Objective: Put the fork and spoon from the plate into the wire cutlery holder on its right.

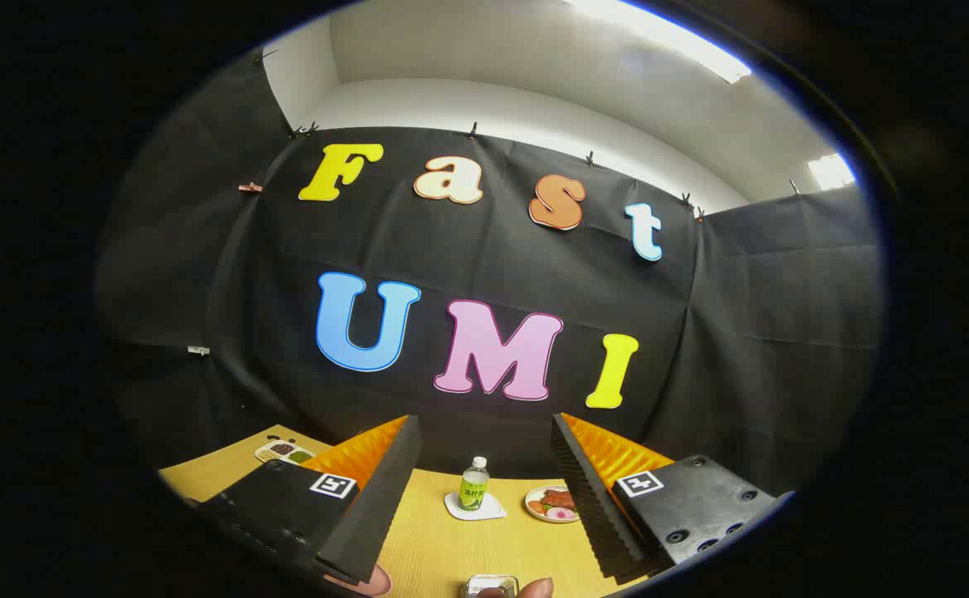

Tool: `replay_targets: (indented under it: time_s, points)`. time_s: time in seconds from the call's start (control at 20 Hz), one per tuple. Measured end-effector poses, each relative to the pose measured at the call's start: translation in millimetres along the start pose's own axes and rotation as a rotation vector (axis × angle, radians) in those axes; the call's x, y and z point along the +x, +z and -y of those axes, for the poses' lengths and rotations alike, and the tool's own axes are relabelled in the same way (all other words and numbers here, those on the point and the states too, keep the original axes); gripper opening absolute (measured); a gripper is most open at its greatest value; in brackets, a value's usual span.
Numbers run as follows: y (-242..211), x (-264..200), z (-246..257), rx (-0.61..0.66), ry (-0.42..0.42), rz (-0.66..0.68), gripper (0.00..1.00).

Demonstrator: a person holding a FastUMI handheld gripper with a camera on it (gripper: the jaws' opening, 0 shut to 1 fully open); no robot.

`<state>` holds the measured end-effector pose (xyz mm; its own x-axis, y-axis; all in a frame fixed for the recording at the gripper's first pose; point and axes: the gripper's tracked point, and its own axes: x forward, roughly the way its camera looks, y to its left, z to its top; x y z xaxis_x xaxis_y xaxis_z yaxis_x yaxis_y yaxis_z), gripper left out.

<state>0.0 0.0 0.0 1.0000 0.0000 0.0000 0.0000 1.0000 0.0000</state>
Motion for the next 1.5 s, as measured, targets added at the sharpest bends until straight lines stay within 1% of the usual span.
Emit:
replay_targets:
  time_s: [0.75, 0.95, 1.2, 1.35, 1.5]
  points:
    - [4.0, -8.2, -6.0, -0.009, 0.007, 0.001, 0.98]
    - [-1.0, -8.8, -10.0, -0.005, 0.022, -0.015, 0.98]
    - [-15.5, -10.0, -28.3, -0.007, 0.089, -0.064, 0.98]
    - [-35.0, -13.7, -48.1, -0.009, 0.164, -0.123, 0.98]
    - [-64.2, -20.7, -70.2, -0.014, 0.247, -0.219, 0.98]
